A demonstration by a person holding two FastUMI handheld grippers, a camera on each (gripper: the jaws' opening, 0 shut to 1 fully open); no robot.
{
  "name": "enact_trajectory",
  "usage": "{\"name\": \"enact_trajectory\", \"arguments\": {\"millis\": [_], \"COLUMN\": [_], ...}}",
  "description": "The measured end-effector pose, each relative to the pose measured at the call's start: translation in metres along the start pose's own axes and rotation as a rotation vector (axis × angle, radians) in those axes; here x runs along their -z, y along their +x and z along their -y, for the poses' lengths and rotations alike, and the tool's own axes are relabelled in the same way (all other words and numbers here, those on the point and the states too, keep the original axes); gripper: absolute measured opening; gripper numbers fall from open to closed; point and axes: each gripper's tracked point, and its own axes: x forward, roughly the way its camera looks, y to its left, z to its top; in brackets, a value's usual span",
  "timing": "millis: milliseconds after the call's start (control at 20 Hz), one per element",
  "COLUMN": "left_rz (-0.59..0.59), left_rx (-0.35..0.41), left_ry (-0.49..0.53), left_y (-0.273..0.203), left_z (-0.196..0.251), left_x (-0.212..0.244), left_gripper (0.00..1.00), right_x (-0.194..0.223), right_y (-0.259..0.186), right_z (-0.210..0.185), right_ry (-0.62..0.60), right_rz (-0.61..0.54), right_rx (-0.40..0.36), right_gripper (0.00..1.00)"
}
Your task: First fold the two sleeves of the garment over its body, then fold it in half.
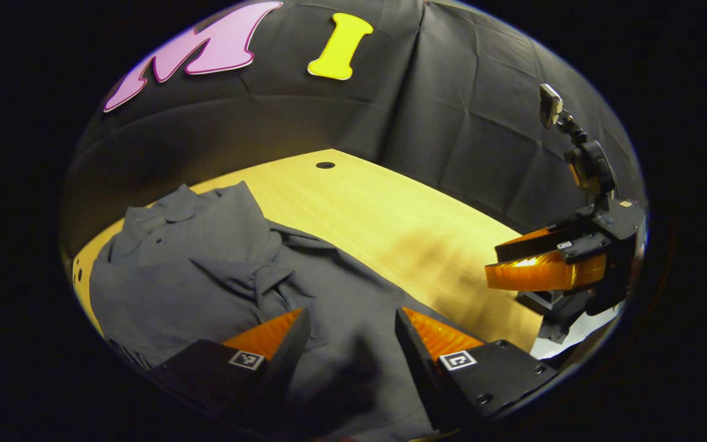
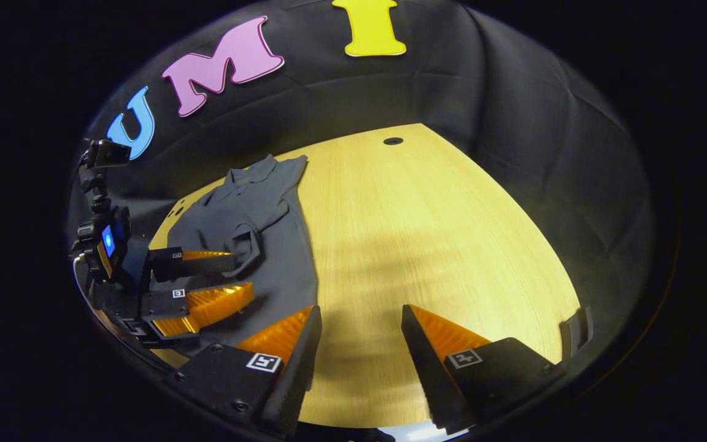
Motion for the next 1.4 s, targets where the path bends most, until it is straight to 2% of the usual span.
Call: {"name": "enact_trajectory", "arguments": {"millis": [100, 200, 600, 1050, 1400], "left_rz": [0.001, -0.014, -0.069, -0.076, -0.109], "left_rx": [-0.026, -0.064, -0.204, -0.476, -0.591], "left_ry": [-0.016, -0.02, -0.111, -0.297, -0.366], "left_y": [-0.013, -0.027, -0.117, -0.229, -0.275], "left_z": [-0.004, -0.012, -0.058, -0.167, -0.228], "left_x": [0.006, 0.018, 0.086, 0.153, 0.191], "left_gripper": [0.96, 0.96, 0.96, 0.96, 0.96], "right_x": [0.005, 0.01, 0.048, 0.073, 0.086], "right_y": [-0.002, -0.004, 0.001, 0.007, 0.013], "right_z": [-0.01, -0.021, -0.063, -0.072, -0.076], "right_ry": [-0.001, 0.001, -0.016, -0.038, -0.025], "right_rz": [-0.01, -0.016, -0.076, -0.116, -0.139], "right_rx": [-0.016, -0.031, -0.038, 0.053, 0.086], "right_gripper": [0.83, 0.86, 0.87, 0.87, 0.87]}}
